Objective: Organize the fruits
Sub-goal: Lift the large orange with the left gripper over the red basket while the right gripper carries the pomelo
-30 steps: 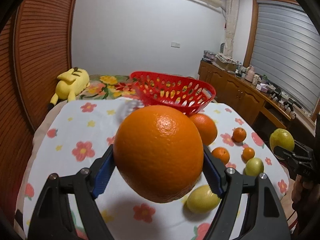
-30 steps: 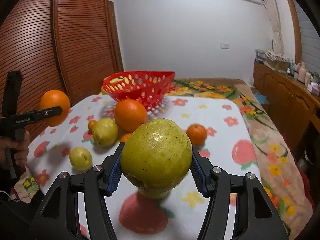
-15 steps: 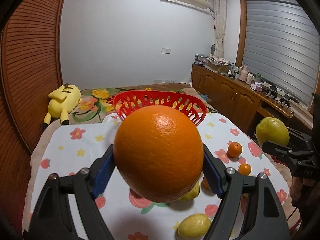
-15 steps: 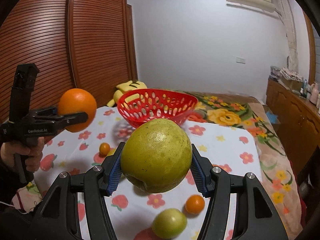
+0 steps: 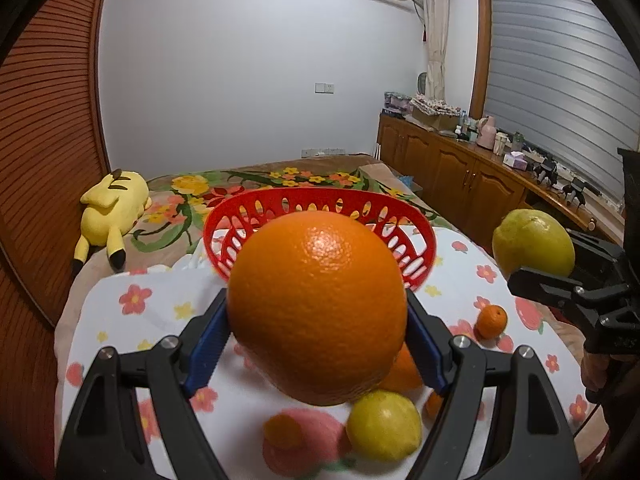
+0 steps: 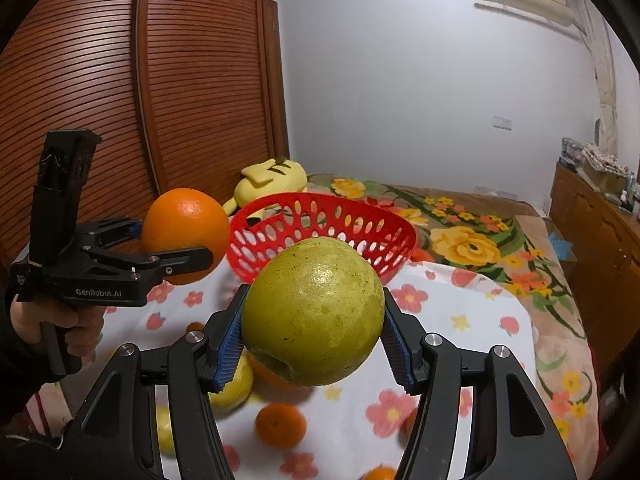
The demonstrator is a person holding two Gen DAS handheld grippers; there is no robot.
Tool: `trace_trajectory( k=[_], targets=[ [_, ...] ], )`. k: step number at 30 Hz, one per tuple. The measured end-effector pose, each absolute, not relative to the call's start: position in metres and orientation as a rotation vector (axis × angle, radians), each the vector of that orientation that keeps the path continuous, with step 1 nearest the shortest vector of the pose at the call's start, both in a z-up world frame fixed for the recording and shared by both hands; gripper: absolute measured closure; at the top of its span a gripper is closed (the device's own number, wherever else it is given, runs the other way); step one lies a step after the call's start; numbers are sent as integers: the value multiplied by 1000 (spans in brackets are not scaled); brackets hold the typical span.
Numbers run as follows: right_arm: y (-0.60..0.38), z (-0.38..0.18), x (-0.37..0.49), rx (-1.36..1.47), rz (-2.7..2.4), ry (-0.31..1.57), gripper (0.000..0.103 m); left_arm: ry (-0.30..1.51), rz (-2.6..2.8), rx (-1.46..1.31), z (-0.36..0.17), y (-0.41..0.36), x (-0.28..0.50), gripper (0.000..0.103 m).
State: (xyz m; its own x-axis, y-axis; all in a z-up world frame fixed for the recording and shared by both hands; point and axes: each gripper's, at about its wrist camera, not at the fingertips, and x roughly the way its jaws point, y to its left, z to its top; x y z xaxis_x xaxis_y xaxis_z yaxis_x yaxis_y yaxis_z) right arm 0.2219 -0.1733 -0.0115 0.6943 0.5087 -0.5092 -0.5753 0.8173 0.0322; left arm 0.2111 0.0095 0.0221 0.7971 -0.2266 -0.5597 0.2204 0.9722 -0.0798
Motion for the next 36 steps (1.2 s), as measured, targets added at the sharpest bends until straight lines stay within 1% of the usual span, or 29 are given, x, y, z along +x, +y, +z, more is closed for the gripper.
trace_trajectory(
  k=[9, 18, 31, 36],
  targets=[
    [-175, -14, 274, -132, 630, 559, 41, 643, -247, 38, 20, -8, 260, 24],
    [-175, -18, 304, -141, 646, 574, 41, 713, -232, 96, 0, -23, 298, 23],
    [-174, -21, 318, -138, 669, 583, 41, 804, -248, 120, -20, -41, 316, 22],
    [-173, -21, 318, -139, 668, 583, 41, 811, -249, 97, -19, -39, 320, 22]
  ],
)
